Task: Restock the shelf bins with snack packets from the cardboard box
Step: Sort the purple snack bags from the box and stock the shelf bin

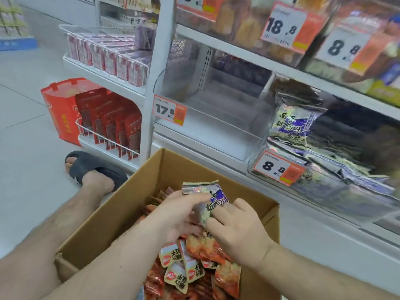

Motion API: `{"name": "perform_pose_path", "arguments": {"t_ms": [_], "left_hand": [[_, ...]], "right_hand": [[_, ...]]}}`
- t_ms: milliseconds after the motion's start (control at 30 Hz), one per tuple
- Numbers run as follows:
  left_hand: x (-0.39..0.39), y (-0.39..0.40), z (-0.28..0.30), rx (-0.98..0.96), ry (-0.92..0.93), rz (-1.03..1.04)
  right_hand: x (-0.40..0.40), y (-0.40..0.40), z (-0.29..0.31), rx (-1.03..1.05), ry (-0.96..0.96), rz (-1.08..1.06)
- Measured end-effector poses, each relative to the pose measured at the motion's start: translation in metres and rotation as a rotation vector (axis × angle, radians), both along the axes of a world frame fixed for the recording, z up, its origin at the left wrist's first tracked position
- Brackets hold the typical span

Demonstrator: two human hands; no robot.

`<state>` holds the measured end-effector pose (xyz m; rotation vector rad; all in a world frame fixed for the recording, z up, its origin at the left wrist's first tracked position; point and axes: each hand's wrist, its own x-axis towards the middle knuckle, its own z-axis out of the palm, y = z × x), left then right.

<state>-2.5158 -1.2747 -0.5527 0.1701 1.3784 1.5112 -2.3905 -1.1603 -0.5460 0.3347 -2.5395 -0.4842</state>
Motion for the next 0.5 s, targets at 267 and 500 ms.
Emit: {"name": "perform_pose_path", "arguments": {"t_ms": [267, 500], "left_hand": [[0.005, 0.032, 0.032, 0.113, 0.206, 0.067], [0.005, 0.073, 0.082, 0.242, 0.386, -0.072]], "right_hand": [[0.018, 0.032, 0.064, -0.848, -0.197, -0.860], [0.015, 0.085, 0.099, -1.601, -0.063, -0.594]]}}
